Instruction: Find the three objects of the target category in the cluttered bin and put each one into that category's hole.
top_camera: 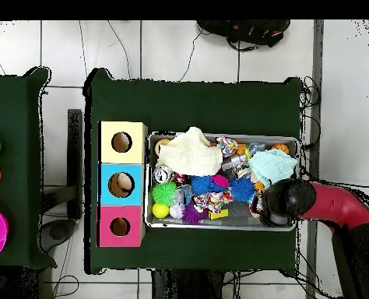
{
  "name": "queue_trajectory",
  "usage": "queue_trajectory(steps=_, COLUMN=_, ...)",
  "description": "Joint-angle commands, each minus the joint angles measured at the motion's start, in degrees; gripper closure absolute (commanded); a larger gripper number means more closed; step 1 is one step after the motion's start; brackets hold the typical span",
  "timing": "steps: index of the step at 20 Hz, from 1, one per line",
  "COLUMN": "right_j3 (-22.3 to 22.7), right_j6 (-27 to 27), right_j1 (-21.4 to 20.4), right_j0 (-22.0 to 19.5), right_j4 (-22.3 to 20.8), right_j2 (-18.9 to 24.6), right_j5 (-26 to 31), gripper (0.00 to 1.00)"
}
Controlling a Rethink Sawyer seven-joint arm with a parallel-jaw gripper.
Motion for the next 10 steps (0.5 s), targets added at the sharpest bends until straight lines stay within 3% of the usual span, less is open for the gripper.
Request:
queue_trajectory(steps=1, right_j3=1.9, right_j6=-6.4, right_j1=2.5, right_j0=-0.7, right_j4=-2.3, right_j2=4.1, right_j5=-8.8, gripper=0.00)
queue_trajectory(steps=4, right_j3=4.3, right_j6=-4.8, right_j1=0.9, right_j0=-0.6, right_j4=-2.3, right_j2=3.5, right_j5=-11.2, gripper=0.00)
queue_trajectory(steps=8, right_j3=3.1, right_j6=-3.9, right_j1=1.0, right_j0=1.0, right_j4=-0.9, right_j2=2.8, right_j5=-9.3, gripper=0.00)
queue_trajectory(steps=10, right_j3=3.1, right_j6=-3.4, right_j1=2.0, right_j0=1.3, right_j4=-1.6, right_j2=2.4, right_j5=-11.0, gripper=0.00)
